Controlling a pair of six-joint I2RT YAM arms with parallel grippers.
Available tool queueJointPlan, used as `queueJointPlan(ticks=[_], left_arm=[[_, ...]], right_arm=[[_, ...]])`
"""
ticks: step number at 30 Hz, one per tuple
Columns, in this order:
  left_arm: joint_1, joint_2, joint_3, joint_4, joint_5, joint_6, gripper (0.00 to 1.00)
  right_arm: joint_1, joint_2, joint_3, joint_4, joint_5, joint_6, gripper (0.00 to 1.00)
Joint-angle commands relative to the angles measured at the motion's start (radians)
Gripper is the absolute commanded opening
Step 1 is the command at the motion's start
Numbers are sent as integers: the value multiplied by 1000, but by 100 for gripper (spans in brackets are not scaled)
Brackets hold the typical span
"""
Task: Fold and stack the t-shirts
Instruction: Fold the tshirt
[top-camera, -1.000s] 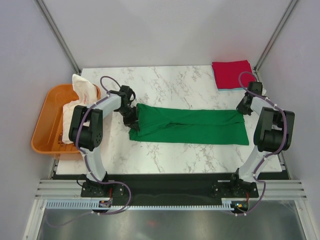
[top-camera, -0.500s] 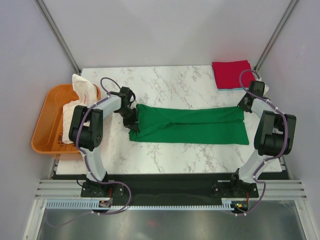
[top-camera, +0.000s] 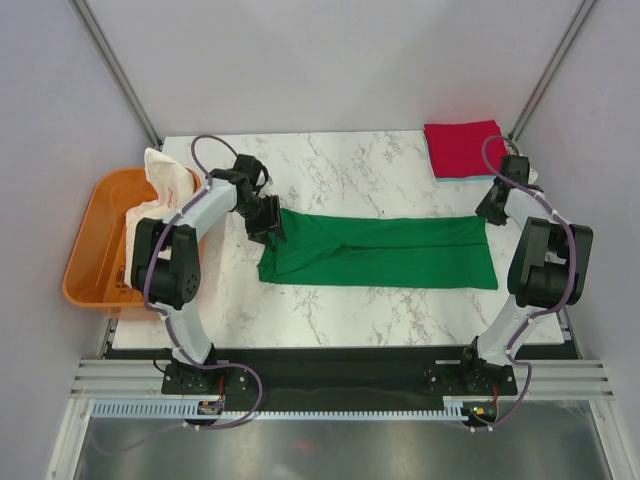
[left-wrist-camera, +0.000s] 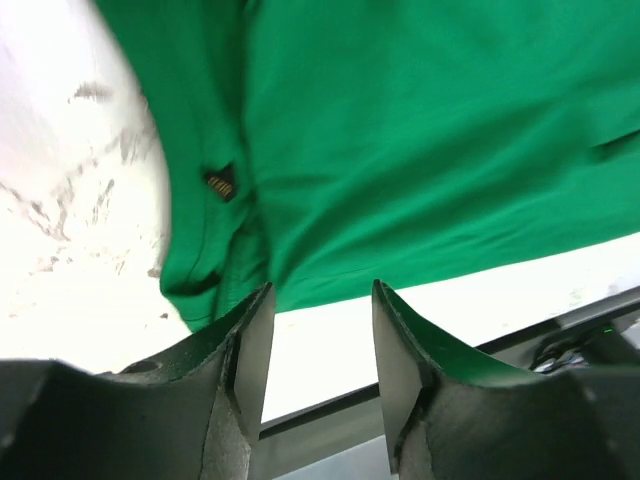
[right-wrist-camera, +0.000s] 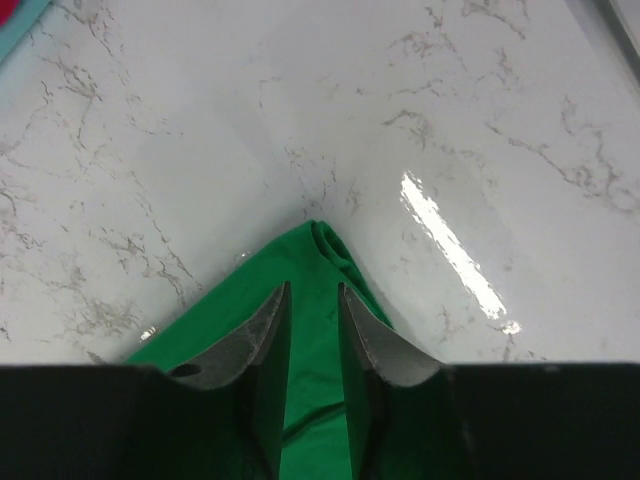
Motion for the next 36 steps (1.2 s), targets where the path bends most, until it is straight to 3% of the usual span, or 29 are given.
queueJointPlan(ticks=[1,10,16,24,27,28,31,36], left_arm=[[0,-47,148,3,15,15,52],[-2,151,389,5,-63,15,52],[-3,298,537,28,56,25,48],[-6,421,562,29,-23,-7,40],[-2,449,546,28,-108,-24,36],[3,459,542,28,-134,-43,33],[21,472,533,26,-172,-77,31],[26,484,535,26,-195,-90,31]], right_arm=[[-3,-15,109,-177,48,21,34],[-1,-57,93,-268,-22,91,33],[-3,-26,56,-197,-22,89,32],[-5,66,28,-162,85,92,29],[-14,75,-4,-139,145,88,23],[-18,77,-16,-139,160,88,15],[-31,60,-39,-139,226,101,2],[-34,40,-44,-133,231,103,0]])
